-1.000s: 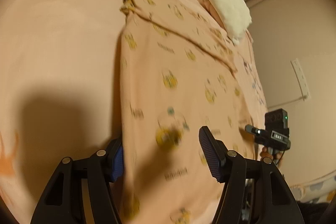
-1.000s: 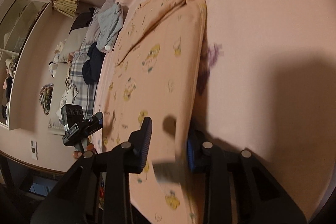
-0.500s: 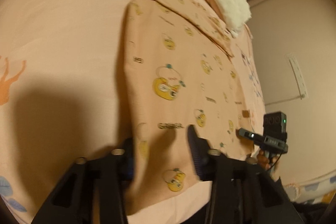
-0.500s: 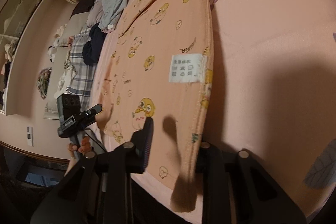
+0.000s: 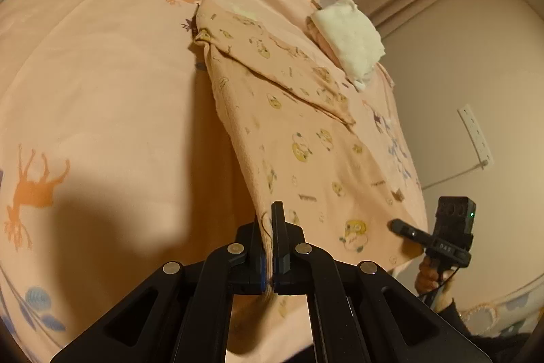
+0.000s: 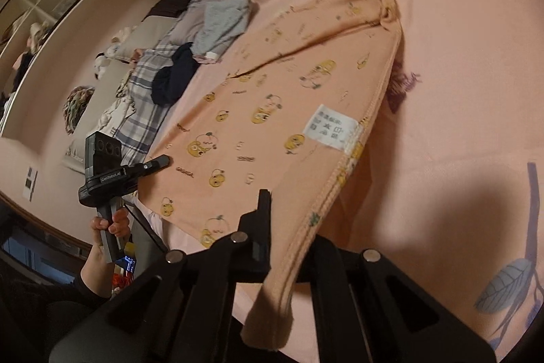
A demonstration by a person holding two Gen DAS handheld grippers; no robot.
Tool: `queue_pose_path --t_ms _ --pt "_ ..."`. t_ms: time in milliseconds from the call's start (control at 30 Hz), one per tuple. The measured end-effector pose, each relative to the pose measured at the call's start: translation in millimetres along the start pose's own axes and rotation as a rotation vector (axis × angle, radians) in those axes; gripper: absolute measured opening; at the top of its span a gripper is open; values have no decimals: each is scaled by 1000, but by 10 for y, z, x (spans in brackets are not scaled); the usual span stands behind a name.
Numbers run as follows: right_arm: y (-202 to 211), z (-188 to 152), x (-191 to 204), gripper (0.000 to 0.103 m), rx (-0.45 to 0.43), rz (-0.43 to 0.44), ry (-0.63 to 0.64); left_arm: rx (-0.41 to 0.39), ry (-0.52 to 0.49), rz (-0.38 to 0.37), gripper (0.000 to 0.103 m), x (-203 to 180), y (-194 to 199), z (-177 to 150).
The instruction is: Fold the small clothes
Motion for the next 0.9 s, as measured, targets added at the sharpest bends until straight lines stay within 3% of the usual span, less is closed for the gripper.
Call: queue_pose_path --t_ms 200,367,567,733,900 --pt "122 -72 52 3 -52 -5 25 -9 -30 -10 0 -71 89 -21" --pt "175 -156 108 3 -28 19 50 21 -57 -5 0 -185 197 -30" --pt "297 -220 166 3 -9 47 83 16 -11 -28 0 -156 294 -17" --pt "411 116 100 4 -84 78 73 -35 15 -68 0 -132 349 343" --pt "528 710 130 4 -179 60 109 -97 26 -73 0 -124 387 857"
Point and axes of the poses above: each gripper's, at about its wrist camera, not at the fingertips, and y roughly against the way its jaws point, x to its left, z to its top, the point moved 6 cm from there along -y, roughly the way its jaws point, and after that the axes turned 13 degrees about x, right-handed, at the moved point
